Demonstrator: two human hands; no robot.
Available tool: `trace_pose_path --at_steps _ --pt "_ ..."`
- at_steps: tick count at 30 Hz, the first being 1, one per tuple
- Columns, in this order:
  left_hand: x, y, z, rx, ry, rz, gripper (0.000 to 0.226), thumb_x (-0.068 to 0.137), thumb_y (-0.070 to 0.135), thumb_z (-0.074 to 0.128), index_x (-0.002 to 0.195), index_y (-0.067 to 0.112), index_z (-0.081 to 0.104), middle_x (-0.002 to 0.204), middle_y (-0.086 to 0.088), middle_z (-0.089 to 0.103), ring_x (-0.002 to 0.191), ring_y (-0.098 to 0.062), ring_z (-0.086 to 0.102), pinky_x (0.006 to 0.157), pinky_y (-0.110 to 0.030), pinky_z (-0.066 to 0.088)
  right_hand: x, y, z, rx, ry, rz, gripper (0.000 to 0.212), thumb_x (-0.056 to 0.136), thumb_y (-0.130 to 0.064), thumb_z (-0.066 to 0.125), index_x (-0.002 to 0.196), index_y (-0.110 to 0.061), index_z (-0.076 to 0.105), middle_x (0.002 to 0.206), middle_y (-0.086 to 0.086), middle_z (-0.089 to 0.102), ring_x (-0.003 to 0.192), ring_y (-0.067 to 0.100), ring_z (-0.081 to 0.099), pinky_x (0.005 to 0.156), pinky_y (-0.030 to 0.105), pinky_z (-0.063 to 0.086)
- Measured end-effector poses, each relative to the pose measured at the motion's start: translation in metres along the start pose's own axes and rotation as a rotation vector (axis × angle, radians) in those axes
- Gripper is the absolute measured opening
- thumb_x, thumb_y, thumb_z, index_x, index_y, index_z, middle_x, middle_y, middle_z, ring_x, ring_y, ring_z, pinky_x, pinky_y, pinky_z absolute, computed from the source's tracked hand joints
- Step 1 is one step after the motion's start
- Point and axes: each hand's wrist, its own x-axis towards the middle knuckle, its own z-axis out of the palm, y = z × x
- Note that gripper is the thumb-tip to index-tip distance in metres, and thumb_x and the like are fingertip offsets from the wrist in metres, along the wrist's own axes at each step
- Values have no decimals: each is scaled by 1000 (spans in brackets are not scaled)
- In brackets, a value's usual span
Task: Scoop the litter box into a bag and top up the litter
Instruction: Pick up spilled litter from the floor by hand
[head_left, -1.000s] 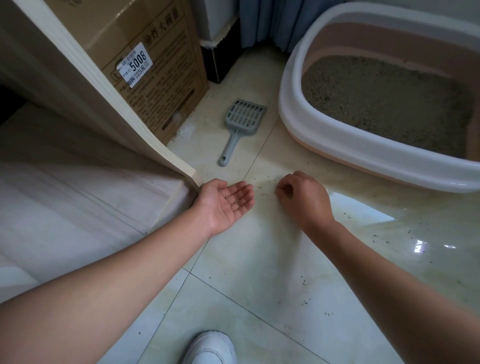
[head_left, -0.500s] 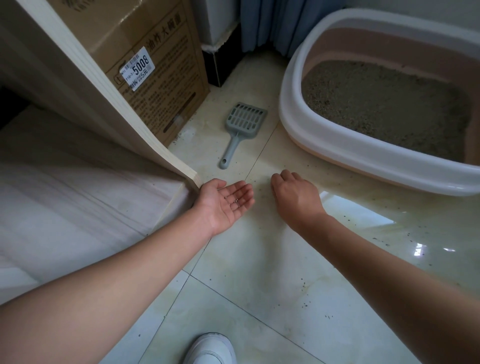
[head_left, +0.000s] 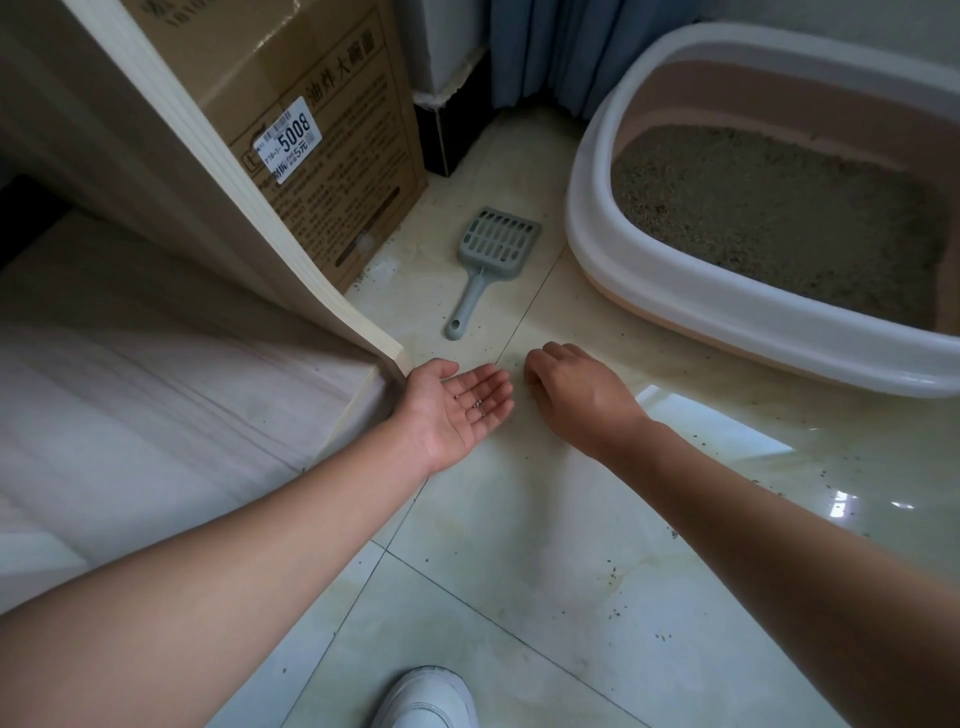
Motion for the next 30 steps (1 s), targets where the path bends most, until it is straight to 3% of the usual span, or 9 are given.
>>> trace_pose_path --at_steps 7,13,17,23,30 --pt "0 0 1 -5 -5 -6 37 99 22 39 97 -1 67 85 -17 73 84 -28 67 77 -40 56 3 4 -2 73 19 -45 8 94 -13 51 89 -8 55 82 7 57 76 29 53 63 38 44" --pt "1 0 2 -14 2 3 36 99 23 40 98 0 67 85 -16 74 87 -27 67 77 -39 55 11 -1 -4 48 -74 -58 21 86 -24 69 99 -10 59 93 6 57 87 25 52 71 36 45" --pt "1 0 1 -20 7 10 35 99 22 41 97 -1 67 85 -16 74 87 -27 68 77 -39 55 11 -2 -5 63 -64 -21 10 88 -20 65 85 -10 62 81 3 54 80 28 56 66 37 47" --pt "-2 1 1 -10 0 25 34 99 22 41 95 0 67 82 -16 74 83 -27 68 76 -39 56 8 -1 -4 80 -59 53 11 89 -20 61 86 -10 65 84 5 60 81 27 57 68 39 49" --pt "1 -2 1 -12 45 84 34 101 22 39 95 1 66 79 -14 75 82 -25 69 74 -37 56 10 -2 -7 86 -102 -37 14 91 -23 62 85 -11 61 84 4 58 83 25 54 69 38 46"
